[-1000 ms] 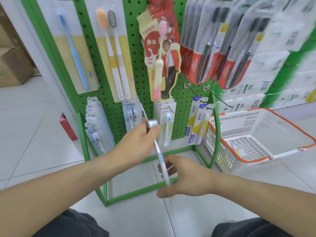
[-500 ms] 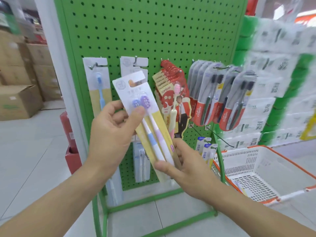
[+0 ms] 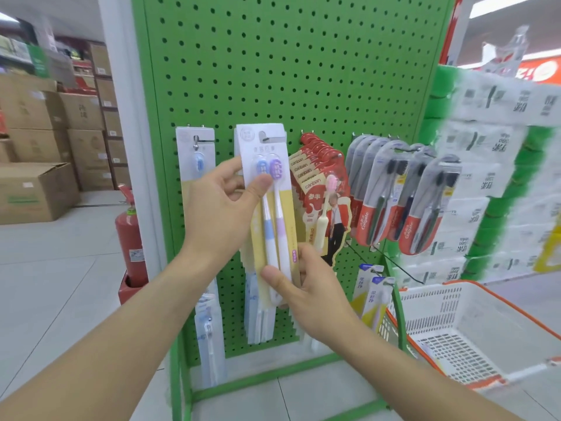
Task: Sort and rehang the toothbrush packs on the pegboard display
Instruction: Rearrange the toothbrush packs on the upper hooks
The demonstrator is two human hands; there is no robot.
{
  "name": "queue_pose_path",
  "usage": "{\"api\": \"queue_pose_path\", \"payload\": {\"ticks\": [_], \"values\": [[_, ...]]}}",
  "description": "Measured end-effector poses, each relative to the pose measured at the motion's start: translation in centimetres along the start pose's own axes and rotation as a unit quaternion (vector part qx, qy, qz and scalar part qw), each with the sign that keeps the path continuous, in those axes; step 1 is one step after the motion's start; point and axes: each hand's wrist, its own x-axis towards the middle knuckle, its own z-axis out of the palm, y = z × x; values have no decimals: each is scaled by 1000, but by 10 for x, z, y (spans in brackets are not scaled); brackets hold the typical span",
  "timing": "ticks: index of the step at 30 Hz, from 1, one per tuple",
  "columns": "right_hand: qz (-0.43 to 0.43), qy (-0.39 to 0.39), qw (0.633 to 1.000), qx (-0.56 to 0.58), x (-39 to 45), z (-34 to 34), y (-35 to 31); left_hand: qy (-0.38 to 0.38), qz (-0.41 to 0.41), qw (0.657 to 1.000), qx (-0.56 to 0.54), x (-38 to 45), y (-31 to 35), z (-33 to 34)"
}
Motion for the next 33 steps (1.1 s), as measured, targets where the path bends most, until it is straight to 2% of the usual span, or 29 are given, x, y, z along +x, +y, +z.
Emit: {"api": "queue_pose_path", "payload": {"ticks": [7, 12, 15, 19, 24, 28, 33], "values": [[17, -20, 999, 34, 11, -8, -12, -29, -8, 999, 32, 14, 1, 8], [7, -55, 998, -32, 19, -9, -4, -16, -34, 998, 41, 19, -8, 2], [-56, -2, 992, -114, 26, -18, -15, 17, -55, 997, 53, 19, -13, 0], [-85, 98, 990, -64, 46, -18, -36, 30, -92, 993, 71, 19, -16, -1], [-59, 96, 992, -54, 66, -15, -41, 23, -78, 985, 155, 21, -21, -7], [-53, 101, 991, -74, 70, -13, -32, 25, -120, 969, 217, 26, -34, -11], [-55, 113, 990, -69, 76, -9, -27, -5, -163, 964, 212, 44, -62, -6]]}}
